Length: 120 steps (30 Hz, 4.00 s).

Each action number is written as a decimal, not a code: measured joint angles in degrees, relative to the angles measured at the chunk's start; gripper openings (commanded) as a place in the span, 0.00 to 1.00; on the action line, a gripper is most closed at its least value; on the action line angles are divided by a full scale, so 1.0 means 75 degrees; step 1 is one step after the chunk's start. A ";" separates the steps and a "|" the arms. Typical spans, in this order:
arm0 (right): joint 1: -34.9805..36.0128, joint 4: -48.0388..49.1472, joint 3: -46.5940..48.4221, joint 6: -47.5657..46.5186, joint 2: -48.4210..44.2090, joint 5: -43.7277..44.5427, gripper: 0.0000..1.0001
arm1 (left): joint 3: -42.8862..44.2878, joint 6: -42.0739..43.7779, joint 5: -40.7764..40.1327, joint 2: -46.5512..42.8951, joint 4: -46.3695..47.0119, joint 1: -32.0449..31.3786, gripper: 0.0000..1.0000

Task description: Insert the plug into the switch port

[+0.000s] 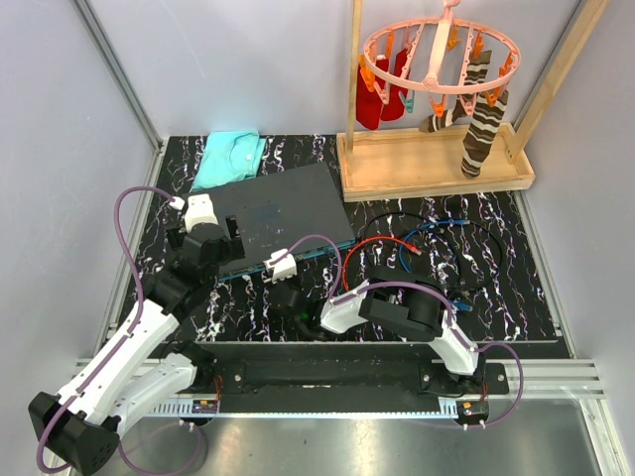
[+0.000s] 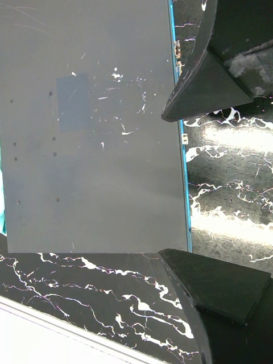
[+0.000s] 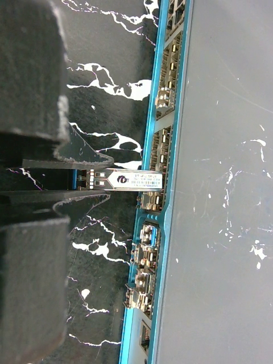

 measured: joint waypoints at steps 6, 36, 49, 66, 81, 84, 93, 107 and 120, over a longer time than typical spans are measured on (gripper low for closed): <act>0.0009 -0.0134 0.0070 0.0000 0.0000 0.0017 0.00 | 0.0000 0.0000 0.0000 0.0000 0.0000 0.0000 0.99; 0.0044 -0.0545 0.0230 0.0656 -0.0003 0.0187 0.00 | 0.0000 0.0000 -0.0017 0.0000 0.0000 -0.0064 0.99; 0.0047 -0.0935 0.0119 0.1361 -0.0175 0.0064 0.00 | 0.0000 0.0000 -0.0020 0.0000 0.0000 -0.0064 0.99; 0.0058 -0.0548 0.0128 0.0425 -0.0175 0.0111 0.00 | 0.0000 0.0000 -0.0026 0.0000 0.0000 -0.0064 0.99; 0.0058 -0.0828 0.0245 0.0554 -0.0175 0.0035 0.00 | 0.0000 0.0000 -0.0026 0.0000 0.0000 -0.0064 0.99; 0.0058 -0.0845 0.0277 0.0551 -0.0172 0.0038 0.00 | 0.0000 0.0000 -0.0026 0.0000 0.0000 -0.0064 0.99; 0.0050 -0.0877 0.0350 0.0548 -0.0172 0.0038 0.00 | 0.0000 0.0000 -0.0026 0.0000 0.0000 -0.0064 0.99; 0.0041 -0.1035 0.0251 0.0778 -0.0172 0.0038 0.00 | 0.0000 0.0000 -0.0026 0.0000 0.0003 -0.0064 0.99; 0.0023 -0.0968 0.0248 0.0647 -0.0172 -0.0020 0.00 | 0.0000 0.0000 -0.0082 0.0020 0.0003 -0.0064 0.99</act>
